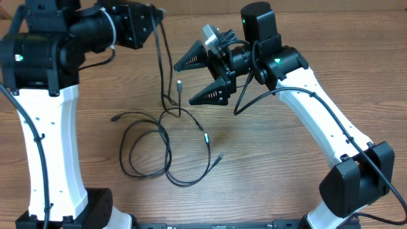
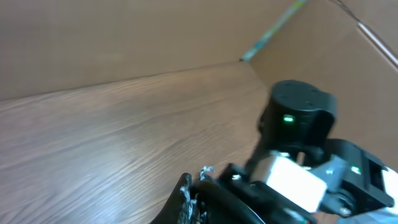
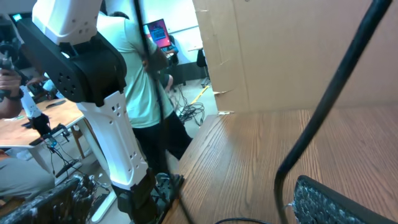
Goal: Untangle cables
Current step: 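Raise the right gripper and open it above the cables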
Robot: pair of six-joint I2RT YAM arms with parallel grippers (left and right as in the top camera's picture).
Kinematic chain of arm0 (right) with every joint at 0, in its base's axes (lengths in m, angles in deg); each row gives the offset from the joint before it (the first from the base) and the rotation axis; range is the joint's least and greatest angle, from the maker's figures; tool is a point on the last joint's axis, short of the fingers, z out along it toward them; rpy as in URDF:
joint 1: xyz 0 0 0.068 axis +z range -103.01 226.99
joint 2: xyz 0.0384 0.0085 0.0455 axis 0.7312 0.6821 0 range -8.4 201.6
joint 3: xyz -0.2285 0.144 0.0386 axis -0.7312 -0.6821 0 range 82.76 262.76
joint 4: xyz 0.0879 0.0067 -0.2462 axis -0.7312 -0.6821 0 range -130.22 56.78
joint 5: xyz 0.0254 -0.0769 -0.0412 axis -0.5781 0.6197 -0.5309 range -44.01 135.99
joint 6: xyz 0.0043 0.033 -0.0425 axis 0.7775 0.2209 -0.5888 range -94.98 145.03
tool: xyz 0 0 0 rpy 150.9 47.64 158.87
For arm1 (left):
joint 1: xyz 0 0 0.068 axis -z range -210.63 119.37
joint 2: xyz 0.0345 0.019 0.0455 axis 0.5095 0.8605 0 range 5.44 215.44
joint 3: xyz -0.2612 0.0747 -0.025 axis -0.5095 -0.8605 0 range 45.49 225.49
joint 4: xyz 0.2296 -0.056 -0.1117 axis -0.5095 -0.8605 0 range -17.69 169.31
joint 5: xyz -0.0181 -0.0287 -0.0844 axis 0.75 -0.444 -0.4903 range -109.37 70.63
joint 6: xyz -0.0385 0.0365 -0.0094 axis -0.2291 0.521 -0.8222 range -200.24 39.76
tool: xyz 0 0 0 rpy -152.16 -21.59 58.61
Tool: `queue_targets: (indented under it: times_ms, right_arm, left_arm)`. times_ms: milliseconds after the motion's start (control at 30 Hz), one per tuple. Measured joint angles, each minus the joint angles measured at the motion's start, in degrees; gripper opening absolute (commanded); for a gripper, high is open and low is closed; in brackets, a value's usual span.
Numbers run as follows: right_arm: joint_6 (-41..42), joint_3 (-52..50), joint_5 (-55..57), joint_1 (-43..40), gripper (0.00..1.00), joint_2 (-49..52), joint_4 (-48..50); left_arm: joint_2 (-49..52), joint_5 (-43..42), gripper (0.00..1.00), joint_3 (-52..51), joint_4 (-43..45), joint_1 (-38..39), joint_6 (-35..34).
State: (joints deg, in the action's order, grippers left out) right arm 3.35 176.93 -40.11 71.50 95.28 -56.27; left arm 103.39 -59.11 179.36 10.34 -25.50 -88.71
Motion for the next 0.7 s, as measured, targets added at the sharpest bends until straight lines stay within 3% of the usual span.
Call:
queue_targets:
  times_ms: [300, 700]
  right_arm:
    - [2.5, 0.0, 4.4, -0.9, 1.0, 0.0, 0.1]
    - [4.0, 0.0, -0.6, -0.5, 1.0, 0.0, 1.8]
  left_arm:
    - [0.0, -0.8, 0.04, 0.0, 0.2, 3.4, -0.2]
    - [0.0, 0.4, 0.04, 0.0, -0.3, 5.0, 0.0]
